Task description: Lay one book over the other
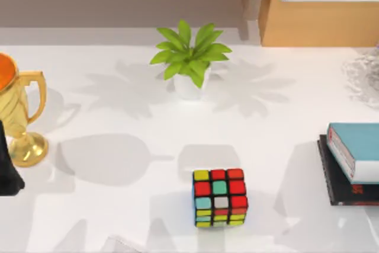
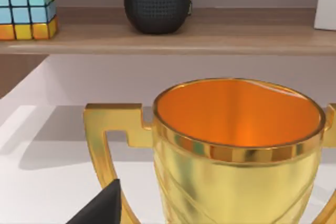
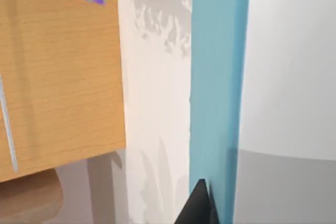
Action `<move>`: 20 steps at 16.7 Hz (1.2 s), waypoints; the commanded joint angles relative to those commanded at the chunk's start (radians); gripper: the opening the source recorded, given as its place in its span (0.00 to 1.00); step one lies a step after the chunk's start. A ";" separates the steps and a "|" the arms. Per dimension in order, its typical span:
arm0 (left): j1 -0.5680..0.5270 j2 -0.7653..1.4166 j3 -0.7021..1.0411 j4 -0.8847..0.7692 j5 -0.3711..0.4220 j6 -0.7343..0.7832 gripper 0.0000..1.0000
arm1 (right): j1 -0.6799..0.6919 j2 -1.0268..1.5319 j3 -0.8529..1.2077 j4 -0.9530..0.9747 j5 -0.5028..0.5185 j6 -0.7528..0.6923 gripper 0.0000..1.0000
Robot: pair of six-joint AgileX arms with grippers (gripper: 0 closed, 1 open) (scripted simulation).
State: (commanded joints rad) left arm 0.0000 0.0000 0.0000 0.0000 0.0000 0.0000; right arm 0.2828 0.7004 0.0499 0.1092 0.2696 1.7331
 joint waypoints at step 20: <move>0.000 0.000 0.000 0.000 0.000 0.000 1.00 | -0.007 0.058 -0.003 0.061 -0.008 -0.005 0.90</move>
State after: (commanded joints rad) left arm 0.0000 0.0000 0.0000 0.0000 0.0000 0.0000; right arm 0.2760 0.7587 0.0465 0.1700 0.2612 1.7279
